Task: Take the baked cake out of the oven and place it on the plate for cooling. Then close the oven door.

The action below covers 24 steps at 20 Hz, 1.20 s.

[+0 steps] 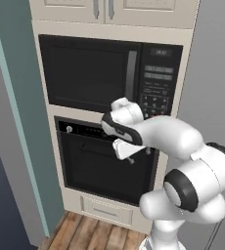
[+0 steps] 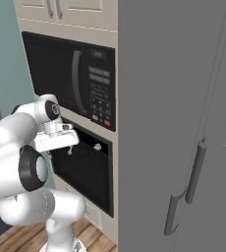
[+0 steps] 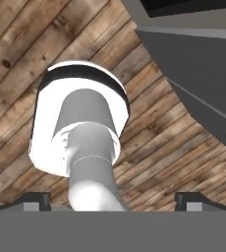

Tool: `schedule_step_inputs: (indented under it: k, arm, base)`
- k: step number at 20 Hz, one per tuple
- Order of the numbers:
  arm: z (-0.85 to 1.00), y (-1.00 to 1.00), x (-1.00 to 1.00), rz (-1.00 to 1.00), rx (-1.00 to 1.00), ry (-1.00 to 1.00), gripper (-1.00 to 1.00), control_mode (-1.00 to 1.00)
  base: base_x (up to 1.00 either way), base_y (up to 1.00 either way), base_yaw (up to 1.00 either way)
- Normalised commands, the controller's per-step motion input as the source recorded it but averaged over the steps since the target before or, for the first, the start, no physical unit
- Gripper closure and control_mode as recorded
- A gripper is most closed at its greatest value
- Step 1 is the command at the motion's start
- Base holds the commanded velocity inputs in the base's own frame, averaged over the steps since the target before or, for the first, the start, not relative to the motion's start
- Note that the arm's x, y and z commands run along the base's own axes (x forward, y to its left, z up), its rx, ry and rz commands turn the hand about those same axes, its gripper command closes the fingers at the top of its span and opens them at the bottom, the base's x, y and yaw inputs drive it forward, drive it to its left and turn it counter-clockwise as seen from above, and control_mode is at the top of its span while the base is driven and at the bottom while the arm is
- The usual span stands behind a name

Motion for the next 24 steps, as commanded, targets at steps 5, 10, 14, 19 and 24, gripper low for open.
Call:
schedule_step_inputs:
  k: [5, 10, 14, 19, 24]
  arm:
    - [-0.52, 0.11, 0.87, 0.15, -0.14, -0.02, -1.00, -1.00]
    - [-0.49, 0.34, 0.55, 0.20, -0.15, -0.16, -1.00, -1.00]
    - [-0.44, 0.12, 0.57, 0.09, -0.18, 0.00, -1.00, -1.00]
    - [-0.50, 0.09, 0.66, 0.05, -0.24, -0.07, -1.00, -1.00]
    - [-0.57, 0.26, 0.47, 0.04, -0.21, -0.16, -1.00, -1.00]
  base:
    - [0.00, 0.00, 0.00]
    - [0.00, 0.00, 0.00]
    - [0.00, 0.00, 0.00]
    - [0.00, 0.00, 0.00]
    - [0.00, 0.00, 0.00]
